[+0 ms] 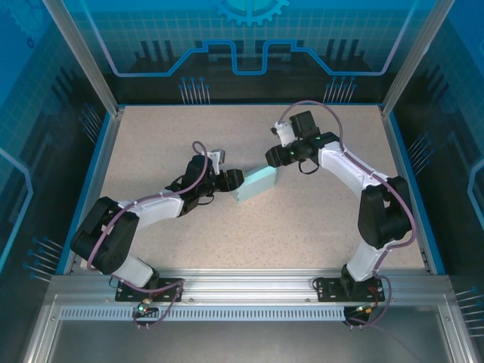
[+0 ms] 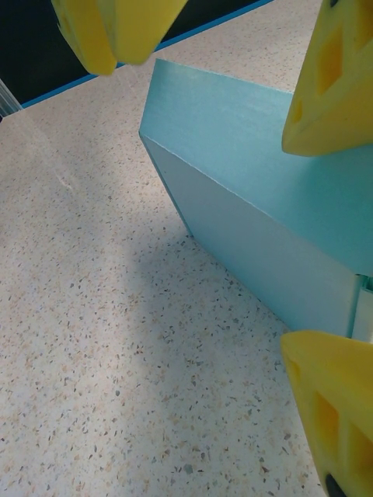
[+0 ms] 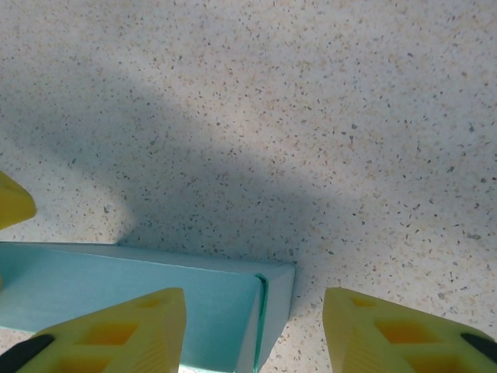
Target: Fold the paper box
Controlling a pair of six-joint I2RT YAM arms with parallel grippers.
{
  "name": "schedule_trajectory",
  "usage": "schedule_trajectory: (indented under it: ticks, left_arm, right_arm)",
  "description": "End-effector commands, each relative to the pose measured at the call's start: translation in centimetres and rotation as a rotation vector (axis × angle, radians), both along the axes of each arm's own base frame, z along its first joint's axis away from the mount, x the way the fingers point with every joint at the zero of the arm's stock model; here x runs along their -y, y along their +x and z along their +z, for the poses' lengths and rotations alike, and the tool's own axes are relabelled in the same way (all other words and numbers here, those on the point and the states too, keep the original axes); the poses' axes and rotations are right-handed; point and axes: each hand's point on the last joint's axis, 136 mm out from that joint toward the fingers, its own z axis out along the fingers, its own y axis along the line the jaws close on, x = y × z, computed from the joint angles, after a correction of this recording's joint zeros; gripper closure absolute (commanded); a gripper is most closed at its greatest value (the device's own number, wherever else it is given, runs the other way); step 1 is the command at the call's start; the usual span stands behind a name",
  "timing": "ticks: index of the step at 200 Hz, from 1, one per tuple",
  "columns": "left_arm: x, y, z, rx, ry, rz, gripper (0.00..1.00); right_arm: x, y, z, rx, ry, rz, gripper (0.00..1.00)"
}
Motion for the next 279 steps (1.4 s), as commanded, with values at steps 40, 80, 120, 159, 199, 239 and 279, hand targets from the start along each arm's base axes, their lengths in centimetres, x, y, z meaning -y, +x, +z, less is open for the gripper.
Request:
schedule_trajectory:
  ticks: [40, 80, 120, 159, 199, 239, 279]
  left_arm:
    - [-0.4, -1.0, -2.5, -0.055, 0.075, -0.011, 0.37]
    - [-0.4, -1.1, -2.8, -0.063, 0.076, -0.013, 0.37]
    - [-0.3, -1.0, -2.7, -0.06, 0.071, -0.016, 0.37]
    - [-0.7, -1.4, -3.5, -0.073, 0.078, -0.007, 0.37]
    - [-0.4, -1.2, -3.1, -0.066, 0.072, -0.012, 0.37]
    - [-0.2, -0.5, -1.0, -0.01, 0.07, -0.013, 0.36]
    - [-0.5, -0.1, 0.6, 0.039, 0.085, -0.001, 0.31]
  right_arm:
    - [0.8, -1.2, -2.2, -0.065, 0.022, -0.012, 0.49]
    - [1.3, -1.8, -3.5, -0.085, 0.019, -0.026, 0.49]
    - [1.5, -2.0, -4.1, -0.093, 0.019, -0.03, 0.49]
    - [2.1, -3.0, -5.4, -0.116, 0.018, -0.044, 0.5]
    - [2.0, -2.9, -5.0, -0.11, 0.031, -0.045, 0.5]
    - [1.7, -2.5, -4.3, -0.096, 0.039, -0.039, 0.51]
    - [1.8, -2.7, -4.7, -0.104, 0.034, -0.04, 0.51]
